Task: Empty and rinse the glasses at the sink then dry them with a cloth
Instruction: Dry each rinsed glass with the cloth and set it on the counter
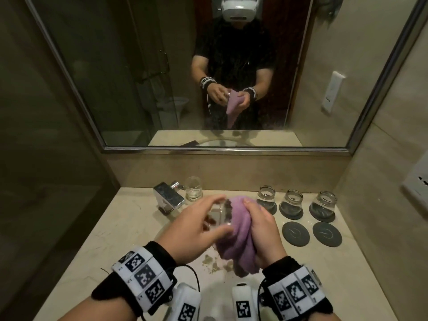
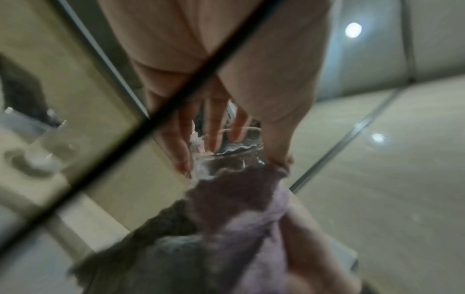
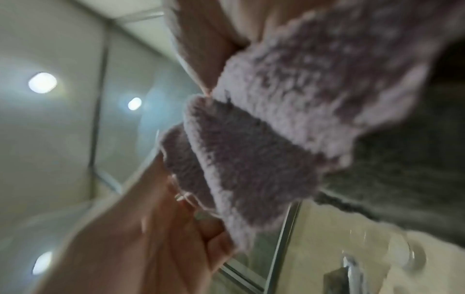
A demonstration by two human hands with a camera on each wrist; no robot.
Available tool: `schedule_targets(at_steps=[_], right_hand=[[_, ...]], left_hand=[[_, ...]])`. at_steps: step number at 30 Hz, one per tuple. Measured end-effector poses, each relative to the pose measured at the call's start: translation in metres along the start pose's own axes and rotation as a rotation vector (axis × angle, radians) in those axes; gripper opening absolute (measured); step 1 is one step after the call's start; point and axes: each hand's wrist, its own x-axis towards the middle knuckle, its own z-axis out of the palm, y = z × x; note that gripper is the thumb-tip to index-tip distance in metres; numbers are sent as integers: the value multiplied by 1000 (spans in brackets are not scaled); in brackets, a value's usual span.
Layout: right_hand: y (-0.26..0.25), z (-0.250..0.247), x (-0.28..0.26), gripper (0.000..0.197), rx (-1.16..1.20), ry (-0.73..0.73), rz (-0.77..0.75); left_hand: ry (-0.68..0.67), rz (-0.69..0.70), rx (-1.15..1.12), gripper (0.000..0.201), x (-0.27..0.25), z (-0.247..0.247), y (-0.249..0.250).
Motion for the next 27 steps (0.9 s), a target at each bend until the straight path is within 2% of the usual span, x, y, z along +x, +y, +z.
schedule_targets(at_steps=[2, 3, 6, 8, 9, 11, 13, 16, 18, 20, 22, 24, 26, 27], right_hand=[[-6, 0, -2, 37, 46, -69, 114], [-6, 0, -2, 36, 47, -78, 110], [1, -2, 1, 33, -40, 7, -102], [3, -2, 0, 36, -101, 21, -193], [2, -1, -1, 36, -103, 30, -197], [0, -1, 0, 30, -64, 56, -143], [-4, -2, 0, 30, -2, 48, -47], [-6, 0, -3, 29, -9, 49, -91], [-4, 0, -2, 25, -41, 65, -134], [-3, -3, -2, 27, -1, 37, -64], [-6, -3, -1, 36, 81, -26, 84], [-5, -1, -4, 41, 107, -40, 99], [-3, -2, -3, 33, 33, 33, -51], [-2, -1, -4, 29, -20, 49, -134]], left_hand=[[-35, 128, 101, 64, 0, 0, -3], [-37, 114, 65, 69, -1, 0, -5], [29, -123, -178, 84, 1, 0, -4], [50, -165, -236, 74, 3, 1, -5], [42, -137, -195, 66, 2, 1, -4], [-4, -15, -33, 60, 0, -1, -2], [-6, 51, -15, 65, -1, -1, -5], [35, -108, -226, 75, 2, -1, -5], [18, -115, -245, 69, 4, 0, -4], [-32, -28, -104, 63, 2, -3, 1], [-80, 97, 24, 70, 2, -6, 1], [-72, 12, -110, 71, 2, -8, 4], [-57, -149, -332, 71, 3, -7, 7], [-45, -172, -360, 69, 4, -5, 4]])
